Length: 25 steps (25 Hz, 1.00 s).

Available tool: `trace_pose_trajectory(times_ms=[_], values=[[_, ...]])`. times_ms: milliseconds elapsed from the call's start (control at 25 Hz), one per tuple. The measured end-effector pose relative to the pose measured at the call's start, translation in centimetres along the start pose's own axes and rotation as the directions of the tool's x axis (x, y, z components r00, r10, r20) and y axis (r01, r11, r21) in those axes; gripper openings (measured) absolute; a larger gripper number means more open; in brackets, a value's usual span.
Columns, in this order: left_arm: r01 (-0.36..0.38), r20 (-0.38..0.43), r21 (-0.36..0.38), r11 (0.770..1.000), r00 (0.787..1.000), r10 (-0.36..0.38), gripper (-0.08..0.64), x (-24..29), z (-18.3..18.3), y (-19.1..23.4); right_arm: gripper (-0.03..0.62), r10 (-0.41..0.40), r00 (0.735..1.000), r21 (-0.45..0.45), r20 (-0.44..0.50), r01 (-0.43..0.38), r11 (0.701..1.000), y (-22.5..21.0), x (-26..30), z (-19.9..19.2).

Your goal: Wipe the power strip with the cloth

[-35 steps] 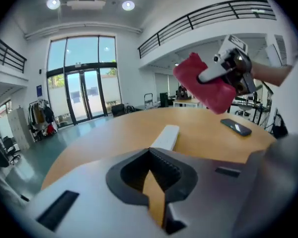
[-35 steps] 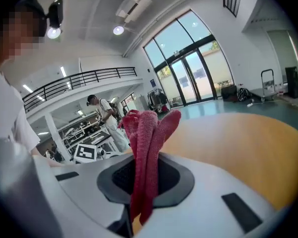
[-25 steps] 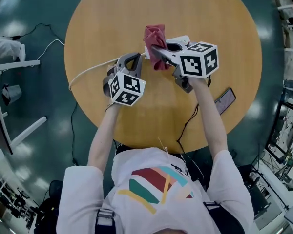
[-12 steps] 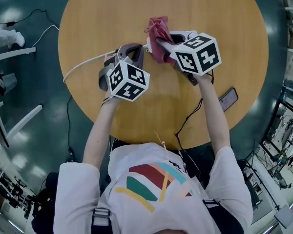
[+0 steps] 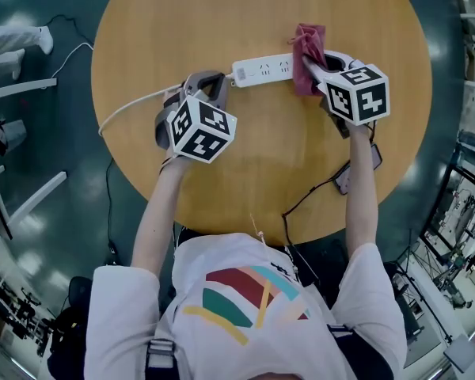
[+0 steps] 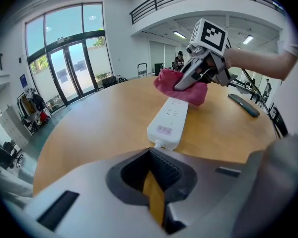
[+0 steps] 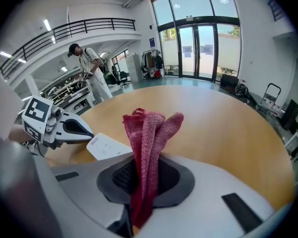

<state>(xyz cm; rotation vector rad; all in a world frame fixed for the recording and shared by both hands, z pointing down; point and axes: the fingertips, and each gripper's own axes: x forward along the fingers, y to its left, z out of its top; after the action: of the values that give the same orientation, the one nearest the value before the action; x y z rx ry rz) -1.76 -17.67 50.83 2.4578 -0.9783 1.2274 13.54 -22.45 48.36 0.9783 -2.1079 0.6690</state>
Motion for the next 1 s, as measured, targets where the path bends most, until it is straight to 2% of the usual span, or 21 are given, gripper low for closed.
trace_pose_trajectory(times_ms=[240,440,600,720,800,880,920,960,1000], values=[[0.001,-0.001,-0.007,1.000,1.000,-0.001,0.029,-0.1,-0.5,0.6,0.040,-0.073,0.997,0.031,-0.003,0.073,0.997,-2.8,-0.7,-0.8],[0.005,-0.002,-0.021,1.000,1.000,-0.005,0.029,-0.2,-0.5,0.9,0.040,-0.180,0.979,-0.061,-0.098,0.175,0.983,-4.9,-0.2,-3.1],[0.010,0.001,-0.022,1.000,1.000,-0.010,0.029,0.0,0.2,0.5,0.040,-0.165,0.986,0.006,-0.002,0.165,0.986,-5.2,-1.9,-2.6],[0.014,0.003,-0.031,0.999,1.000,-0.013,0.029,0.0,-0.1,0.7,0.040,-0.141,0.984,-0.021,0.109,0.144,0.989,-2.7,-3.6,-1.0],[0.014,0.004,-0.035,0.999,1.000,-0.014,0.029,-0.1,-0.3,0.9,0.040,-0.062,0.980,-0.079,0.190,0.078,0.994,1.3,-4.7,0.1],[0.011,0.007,-0.035,0.999,1.000,-0.011,0.029,-0.3,-0.4,1.0,0.040,0.058,0.970,-0.195,0.238,-0.011,0.981,6.4,-5.4,0.8],[0.009,0.009,-0.035,0.999,1.000,-0.009,0.029,-0.4,-0.4,1.0,0.040,0.105,0.967,-0.287,0.233,-0.035,0.957,8.8,-5.3,0.8],[0.008,0.011,-0.035,0.999,1.000,-0.008,0.029,-0.3,-0.4,1.0,0.040,0.128,0.969,-0.396,0.211,-0.035,0.918,10.8,-4.9,0.4],[0.008,0.012,-0.035,0.999,1.000,-0.007,0.029,-0.2,-0.4,1.0,0.040,0.126,0.976,-0.510,0.178,-0.018,0.860,12.2,-4.2,-0.1]])
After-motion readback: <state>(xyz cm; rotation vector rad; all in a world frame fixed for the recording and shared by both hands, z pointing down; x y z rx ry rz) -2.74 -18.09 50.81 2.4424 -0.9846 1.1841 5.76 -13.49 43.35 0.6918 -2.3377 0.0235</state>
